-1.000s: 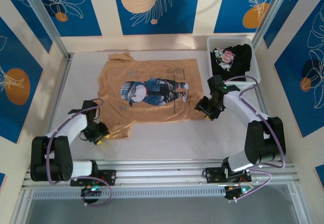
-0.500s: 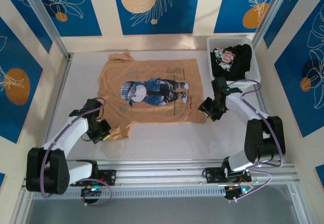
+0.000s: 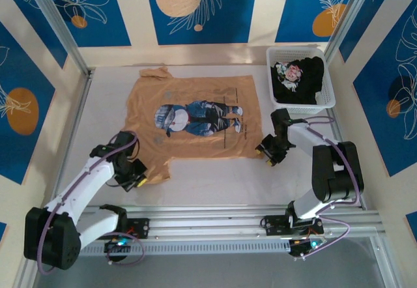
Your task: Fold and stack the t-shirts
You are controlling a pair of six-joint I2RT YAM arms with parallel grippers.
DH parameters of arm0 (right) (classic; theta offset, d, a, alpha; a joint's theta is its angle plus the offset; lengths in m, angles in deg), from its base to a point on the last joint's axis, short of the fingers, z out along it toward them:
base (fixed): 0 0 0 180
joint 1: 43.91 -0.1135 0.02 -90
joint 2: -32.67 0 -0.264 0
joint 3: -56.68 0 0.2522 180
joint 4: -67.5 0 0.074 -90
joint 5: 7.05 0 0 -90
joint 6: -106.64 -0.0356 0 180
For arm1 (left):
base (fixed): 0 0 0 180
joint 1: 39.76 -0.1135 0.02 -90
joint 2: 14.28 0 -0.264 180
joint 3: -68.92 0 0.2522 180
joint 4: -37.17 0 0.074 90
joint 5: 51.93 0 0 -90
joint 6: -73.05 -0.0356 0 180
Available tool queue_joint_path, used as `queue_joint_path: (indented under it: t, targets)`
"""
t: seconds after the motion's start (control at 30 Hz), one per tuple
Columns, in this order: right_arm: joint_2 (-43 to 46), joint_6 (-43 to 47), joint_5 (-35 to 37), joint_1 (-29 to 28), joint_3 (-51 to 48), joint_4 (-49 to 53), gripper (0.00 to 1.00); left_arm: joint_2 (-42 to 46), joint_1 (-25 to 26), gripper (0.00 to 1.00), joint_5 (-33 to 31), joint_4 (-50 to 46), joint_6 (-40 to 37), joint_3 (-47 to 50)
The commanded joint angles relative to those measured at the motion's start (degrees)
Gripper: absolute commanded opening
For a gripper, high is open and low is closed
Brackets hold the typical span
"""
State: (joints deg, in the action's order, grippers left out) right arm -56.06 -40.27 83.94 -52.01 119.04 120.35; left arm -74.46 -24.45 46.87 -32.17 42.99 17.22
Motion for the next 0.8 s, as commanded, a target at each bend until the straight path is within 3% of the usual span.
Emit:
queue_joint_path:
  t: [0.0,0.07,0.13,0.33,0.63,0.77]
  targets:
    - [-0.3,-3.8,-2.0,-1.2,-1.3,-0.4,0.49,1.3,2.0,0.0,2.1,-1.8,3.9,1.7]
    - [-1.0,-4.5,-2.5,-1.8,-1.5,-1.4,0.47,1.6,3.5,0.0,2.2,-1.7,4.9,2.2]
    - [-2.0,-4.8,-2.3,-1.9,-1.2,-2.1,0.39,1.9,4.8,0.0,1.7,-2.2,5.5,2.3]
    - [-3.7,-3.1,1.5,-1.5,2.1,0.0,0.01,4.9,7.2,0.0,1.3,-3.6,7.8,2.4]
    - [5.5,2.0,3.6,-1.9,-0.9,8.6,0.0,8.2,12.7,0.0,-0.5,-8.3,9.6,1.8]
    - [12.8,3.6,4.2,-1.9,-4.4,13.7,0.0,11.0,18.6,0.0,-2.5,-8.2,12.4,0.8]
